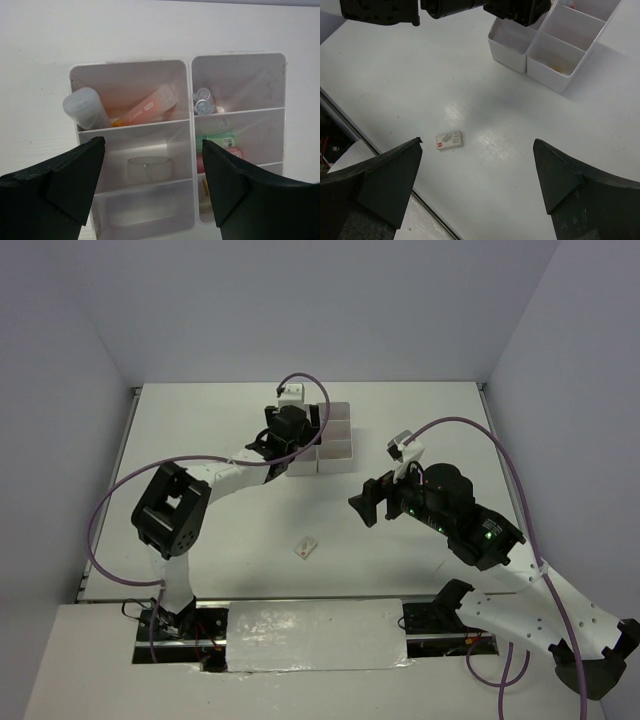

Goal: Sort the stationery into containers
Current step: Place the stationery in the storage box, then pick up the stationery from the center of the board.

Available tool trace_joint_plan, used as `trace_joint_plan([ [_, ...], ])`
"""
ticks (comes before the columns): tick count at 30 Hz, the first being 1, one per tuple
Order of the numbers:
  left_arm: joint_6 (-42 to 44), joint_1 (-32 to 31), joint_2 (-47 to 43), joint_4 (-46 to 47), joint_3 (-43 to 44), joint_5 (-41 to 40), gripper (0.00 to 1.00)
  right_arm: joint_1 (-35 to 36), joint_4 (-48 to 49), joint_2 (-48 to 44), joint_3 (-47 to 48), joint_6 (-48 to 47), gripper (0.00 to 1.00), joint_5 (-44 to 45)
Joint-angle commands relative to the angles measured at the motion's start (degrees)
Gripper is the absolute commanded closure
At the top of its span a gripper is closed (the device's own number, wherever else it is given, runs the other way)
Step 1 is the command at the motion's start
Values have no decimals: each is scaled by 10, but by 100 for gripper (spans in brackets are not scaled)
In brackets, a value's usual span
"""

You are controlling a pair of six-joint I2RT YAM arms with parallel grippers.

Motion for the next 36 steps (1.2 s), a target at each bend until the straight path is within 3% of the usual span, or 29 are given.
trace_joint_plan([
  [1,-1,1,-43,43,-24,23,9,1,20,-9,-5,-5,0,-5],
  [4,-1,-6,-85,61,-48,32,9,1,20,-9,-4,-5,0,-5],
  [7,-1,-21,-128,5,-52,19,8,1,19,-11,-4,-5,0,-5],
  [12,-1,-84,-179,-236,-35,23,6,1,23,-11,-7,-4,0,-5],
  [15,-12,-121,-219,-300,-83,60,8,1,19,-9,-4,-4,0,-5],
  [19,-45,-168,-290,-300,-192,145,10,1,17,-14,-3,-4,0,-8],
  [23,-62,-200,-298,-319,-236,137,13,1,21,-25,-2,-3,0,-3],
  [32,-67,-244,-230,-270,-261,154,24,2,20,-35,-2,-3,0,17],
  [36,-75,-262,-193,-262,-262,152,25,1,22,-36,-4,-3,0,17],
])
